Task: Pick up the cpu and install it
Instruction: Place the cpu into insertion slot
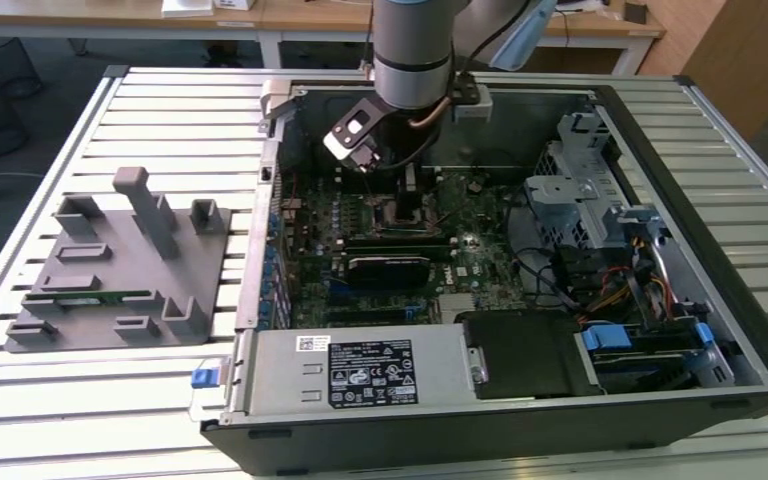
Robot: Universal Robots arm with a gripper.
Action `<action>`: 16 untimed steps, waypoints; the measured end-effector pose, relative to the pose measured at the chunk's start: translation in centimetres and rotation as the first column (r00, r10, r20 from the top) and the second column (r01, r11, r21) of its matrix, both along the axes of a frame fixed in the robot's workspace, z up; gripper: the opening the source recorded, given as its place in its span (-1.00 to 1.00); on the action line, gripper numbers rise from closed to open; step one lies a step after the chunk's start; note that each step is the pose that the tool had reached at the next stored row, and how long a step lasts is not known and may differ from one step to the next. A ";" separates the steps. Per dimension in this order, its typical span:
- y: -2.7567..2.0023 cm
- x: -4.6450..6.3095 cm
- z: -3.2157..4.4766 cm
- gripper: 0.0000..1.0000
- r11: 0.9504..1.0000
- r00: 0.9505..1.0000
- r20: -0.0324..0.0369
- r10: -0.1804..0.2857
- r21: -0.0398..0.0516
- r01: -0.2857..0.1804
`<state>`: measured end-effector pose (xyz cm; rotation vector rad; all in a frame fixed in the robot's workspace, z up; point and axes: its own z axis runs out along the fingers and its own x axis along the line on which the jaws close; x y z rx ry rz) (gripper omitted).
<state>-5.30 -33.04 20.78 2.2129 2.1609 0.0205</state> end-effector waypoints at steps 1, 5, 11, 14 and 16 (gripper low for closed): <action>0.00 0.0 0.17 -0.18 1.000 1.000 0.000 0.000 0.000 0.000; 0.00 0.0 0.48 -0.54 1.000 1.000 0.000 0.000 0.000 0.000; 0.00 0.0 0.96 -0.79 1.000 1.000 0.000 0.000 0.000 0.000; 0.00 0.0 1.21 -0.79 1.000 1.000 0.000 0.000 0.000 0.000; 0.00 0.0 1.36 -0.79 1.000 1.000 0.000 0.000 0.000 0.000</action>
